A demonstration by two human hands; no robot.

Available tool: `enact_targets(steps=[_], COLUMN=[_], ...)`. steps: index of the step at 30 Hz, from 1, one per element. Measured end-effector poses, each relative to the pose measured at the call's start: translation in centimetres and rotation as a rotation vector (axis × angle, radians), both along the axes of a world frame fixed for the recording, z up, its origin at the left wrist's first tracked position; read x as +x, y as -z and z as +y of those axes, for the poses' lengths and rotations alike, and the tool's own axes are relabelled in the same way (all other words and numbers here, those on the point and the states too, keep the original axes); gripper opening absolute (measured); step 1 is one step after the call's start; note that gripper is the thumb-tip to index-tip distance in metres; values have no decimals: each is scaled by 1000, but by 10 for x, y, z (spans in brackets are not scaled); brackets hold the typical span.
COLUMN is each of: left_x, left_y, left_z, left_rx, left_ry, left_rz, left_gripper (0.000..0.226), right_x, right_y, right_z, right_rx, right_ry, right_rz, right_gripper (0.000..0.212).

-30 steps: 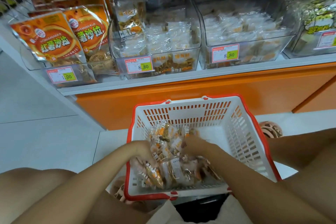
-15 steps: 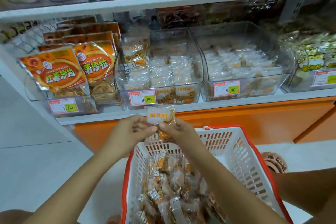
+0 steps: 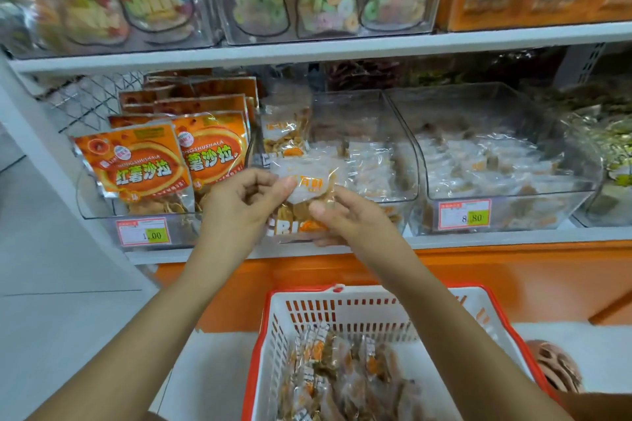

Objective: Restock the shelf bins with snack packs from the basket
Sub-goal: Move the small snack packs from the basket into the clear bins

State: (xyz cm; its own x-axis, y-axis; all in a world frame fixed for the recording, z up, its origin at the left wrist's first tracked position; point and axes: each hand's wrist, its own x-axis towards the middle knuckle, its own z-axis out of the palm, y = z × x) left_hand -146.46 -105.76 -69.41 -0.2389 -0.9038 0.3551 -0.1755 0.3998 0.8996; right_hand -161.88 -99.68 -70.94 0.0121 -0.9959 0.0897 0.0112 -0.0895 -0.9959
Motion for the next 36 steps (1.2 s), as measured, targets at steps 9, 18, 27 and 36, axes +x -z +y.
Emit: enact_targets(steps=[9,18,27,36], left_x=[-1,21,23,27], left_y=[-8,10,20,24], left_z=[-43,-79,-81,-75], left_rx=[-59,-97,-20,-40], left_ry=[-180,-350,-260,-215], left_rz=[22,-291,-451,-463], left_gripper=[35,42,39,46], right_x=[7,-9,7,12], right_y=[-22,-31,-3,9], right_z=[-49,-115,-160,-166], right_rx=[45,83,94,98], right_ry=[25,240,389,623], right_rz=[32,102,265,610], right_gripper=[22,17,18,67])
